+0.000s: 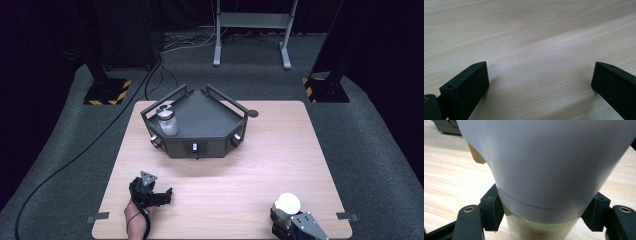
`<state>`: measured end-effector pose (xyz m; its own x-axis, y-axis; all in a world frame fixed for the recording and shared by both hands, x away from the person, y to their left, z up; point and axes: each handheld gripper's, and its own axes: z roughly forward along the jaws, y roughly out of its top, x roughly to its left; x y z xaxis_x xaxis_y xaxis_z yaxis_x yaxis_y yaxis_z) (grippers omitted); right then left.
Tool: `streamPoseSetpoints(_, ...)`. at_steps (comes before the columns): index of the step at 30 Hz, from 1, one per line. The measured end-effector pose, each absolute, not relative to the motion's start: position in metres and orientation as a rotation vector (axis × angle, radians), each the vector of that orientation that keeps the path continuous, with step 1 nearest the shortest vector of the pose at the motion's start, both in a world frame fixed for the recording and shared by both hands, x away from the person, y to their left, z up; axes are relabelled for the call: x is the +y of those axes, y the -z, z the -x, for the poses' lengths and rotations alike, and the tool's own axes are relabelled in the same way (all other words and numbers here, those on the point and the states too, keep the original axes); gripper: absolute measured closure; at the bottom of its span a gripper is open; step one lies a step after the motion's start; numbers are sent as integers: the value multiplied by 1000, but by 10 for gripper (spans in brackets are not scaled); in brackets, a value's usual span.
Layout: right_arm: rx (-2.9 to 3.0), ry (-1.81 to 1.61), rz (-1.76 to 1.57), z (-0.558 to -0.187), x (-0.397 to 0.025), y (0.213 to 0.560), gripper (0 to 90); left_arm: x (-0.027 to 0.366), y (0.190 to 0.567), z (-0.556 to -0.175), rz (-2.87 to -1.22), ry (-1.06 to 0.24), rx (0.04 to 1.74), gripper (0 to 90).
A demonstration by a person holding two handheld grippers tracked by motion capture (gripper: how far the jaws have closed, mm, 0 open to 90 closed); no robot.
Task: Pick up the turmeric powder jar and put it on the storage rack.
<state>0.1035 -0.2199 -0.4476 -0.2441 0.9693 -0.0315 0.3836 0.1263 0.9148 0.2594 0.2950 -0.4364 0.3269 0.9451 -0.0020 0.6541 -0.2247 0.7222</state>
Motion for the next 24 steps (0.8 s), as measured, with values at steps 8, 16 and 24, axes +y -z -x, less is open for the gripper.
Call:
streamPoseSetpoints(8, 1727, -1099, -1287, -105, -217, 436, 301, 295, 436, -259, -1970, -599, 1402, 12)
streamPoseSetpoints(16, 1735, -1104, -1264, -112, -214, 428, 301, 294, 436, -259, -1970, -602, 1402, 12)
streamPoseSetpoints(24, 1744, -1108, -1241, -122, -211, 419, 301, 294, 436, -259, -1970, -603, 1402, 11)
